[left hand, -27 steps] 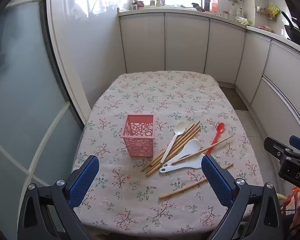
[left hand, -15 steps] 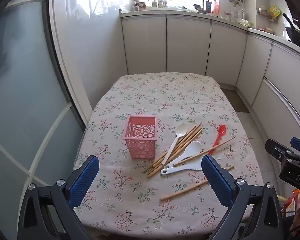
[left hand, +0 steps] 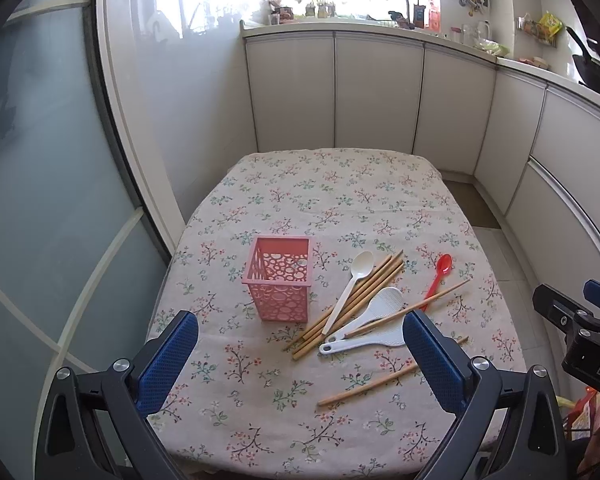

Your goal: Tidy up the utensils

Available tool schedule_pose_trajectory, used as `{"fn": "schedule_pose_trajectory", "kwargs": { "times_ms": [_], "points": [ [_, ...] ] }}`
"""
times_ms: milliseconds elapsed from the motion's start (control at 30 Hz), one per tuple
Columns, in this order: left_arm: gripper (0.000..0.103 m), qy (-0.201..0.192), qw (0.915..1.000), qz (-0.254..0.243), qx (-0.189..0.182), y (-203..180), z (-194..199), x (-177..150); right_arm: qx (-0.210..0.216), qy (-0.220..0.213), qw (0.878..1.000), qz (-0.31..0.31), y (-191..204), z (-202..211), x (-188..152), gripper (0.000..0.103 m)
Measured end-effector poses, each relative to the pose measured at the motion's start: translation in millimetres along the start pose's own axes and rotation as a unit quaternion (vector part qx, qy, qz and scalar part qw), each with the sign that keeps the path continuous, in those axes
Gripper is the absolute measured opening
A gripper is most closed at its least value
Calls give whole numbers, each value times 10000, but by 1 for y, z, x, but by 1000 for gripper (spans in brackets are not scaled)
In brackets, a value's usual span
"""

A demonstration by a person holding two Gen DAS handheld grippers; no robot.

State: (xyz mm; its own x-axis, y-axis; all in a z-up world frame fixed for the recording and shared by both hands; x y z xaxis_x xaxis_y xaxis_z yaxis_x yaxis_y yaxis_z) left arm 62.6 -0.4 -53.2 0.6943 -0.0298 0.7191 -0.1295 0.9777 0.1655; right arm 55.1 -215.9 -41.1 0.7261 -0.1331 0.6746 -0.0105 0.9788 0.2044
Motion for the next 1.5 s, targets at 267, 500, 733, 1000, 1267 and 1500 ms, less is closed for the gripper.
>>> {"fn": "schedule_pose_trajectory", "kwargs": {
  "times_ms": [267,500,733,1000,1267,1500],
  "points": [
    [103,4,10000,-11,19,-2,-2,1,32,4,10000,-36,0,-1,1,94],
    [103,4,10000,-22,18,-2,-3,1,45,16,10000,-40,0,-1,1,94],
    [103,-1,10000,-13,58,-2,-5,2,67,39,10000,-46,-1,-2,0,94],
    [103,-48,10000,-29,56,-2,-5,1,61,51,10000,-54,1,-4,-1,94],
    [103,-91,9999,-20,57,-2,-1,0,60,52,10000,-56,1,-4,-1,94],
    [103,-116,9999,-19,57,-2,1,1,66,34,9999,-67,1,-3,0,94]
  ]
}}
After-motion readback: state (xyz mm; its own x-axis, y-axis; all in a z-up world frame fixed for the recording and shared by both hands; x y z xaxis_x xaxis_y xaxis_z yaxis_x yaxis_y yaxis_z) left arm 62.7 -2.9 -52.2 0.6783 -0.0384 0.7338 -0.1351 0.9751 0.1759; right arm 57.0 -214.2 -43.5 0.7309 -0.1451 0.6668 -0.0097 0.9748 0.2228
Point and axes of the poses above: each gripper's, at about its wrist camera, not at the fingertips, and z roughly against the way its jaws point, y to its left, x to its top, the point moved 8 cm from there along -z, roughly the way its jaws point, and after that the axes turned 11 degrees about x, right-handed, at the moved point
